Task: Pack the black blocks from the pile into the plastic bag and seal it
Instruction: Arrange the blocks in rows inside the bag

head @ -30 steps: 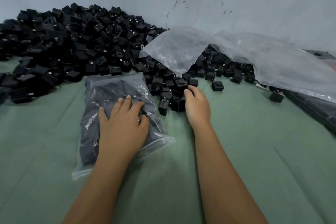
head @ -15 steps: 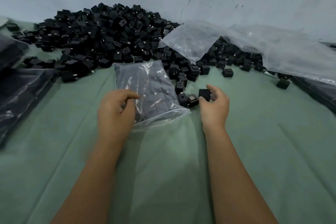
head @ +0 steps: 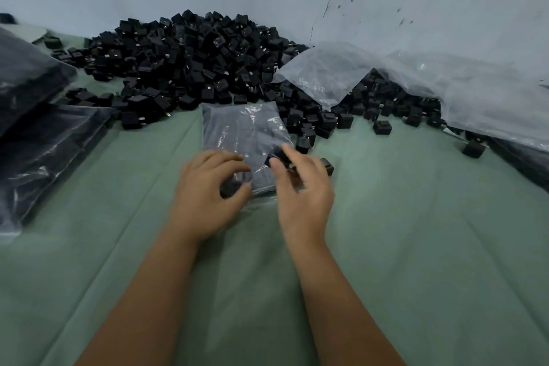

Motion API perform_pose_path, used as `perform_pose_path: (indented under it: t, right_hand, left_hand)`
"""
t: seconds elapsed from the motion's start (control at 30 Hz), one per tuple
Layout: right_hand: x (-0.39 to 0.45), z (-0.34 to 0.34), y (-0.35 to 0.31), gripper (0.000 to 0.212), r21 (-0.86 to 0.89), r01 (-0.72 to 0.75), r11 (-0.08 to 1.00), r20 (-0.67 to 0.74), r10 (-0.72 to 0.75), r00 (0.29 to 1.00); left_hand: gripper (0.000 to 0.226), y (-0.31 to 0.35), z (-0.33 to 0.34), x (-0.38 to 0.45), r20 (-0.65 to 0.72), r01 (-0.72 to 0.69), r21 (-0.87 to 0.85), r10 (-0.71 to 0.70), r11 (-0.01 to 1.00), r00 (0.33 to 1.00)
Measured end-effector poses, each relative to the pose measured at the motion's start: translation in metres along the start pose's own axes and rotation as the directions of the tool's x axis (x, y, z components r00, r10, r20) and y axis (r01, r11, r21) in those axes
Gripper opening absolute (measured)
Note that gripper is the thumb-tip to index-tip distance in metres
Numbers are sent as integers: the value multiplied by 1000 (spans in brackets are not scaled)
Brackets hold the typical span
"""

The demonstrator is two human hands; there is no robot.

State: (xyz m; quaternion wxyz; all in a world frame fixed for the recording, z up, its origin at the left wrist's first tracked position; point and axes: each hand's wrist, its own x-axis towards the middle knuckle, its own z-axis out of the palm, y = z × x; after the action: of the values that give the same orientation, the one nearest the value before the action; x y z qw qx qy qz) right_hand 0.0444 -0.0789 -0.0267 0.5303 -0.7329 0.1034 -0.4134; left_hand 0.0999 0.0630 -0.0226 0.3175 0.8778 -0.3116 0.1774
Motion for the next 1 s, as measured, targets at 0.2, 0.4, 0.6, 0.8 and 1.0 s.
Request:
perform_pose_path:
  t: [0.2, 0.4, 0.6, 0.8, 1.0]
  right_hand:
    - [-6, 0, 0, 27, -41, 99, 994, 77, -96, 992]
    - [-9, 6, 0, 33, -150, 346, 926, 144, -326, 934]
    - [-9, 5, 2, 25, -112, 393, 913, 63, -388, 919]
    - [-10, 5, 1, 19, -91, 337, 937, 139, -323, 936]
    - [-9, 8, 3, 15, -177, 257, 950, 187, -224, 957]
  left_hand:
    - [67, -3, 5, -1, 111, 25, -101, -14, 995, 994]
    - [20, -3, 3, 1, -14, 138, -434, -160, 890, 987]
    - [18, -7, 8, 2, 14, 289, -513, -328, 809, 945]
    - [14, 0, 8, 5, 9, 348, -593, -426, 726, 905]
    - [13, 2, 9, 6, 1, 372, -606, -467, 703, 884]
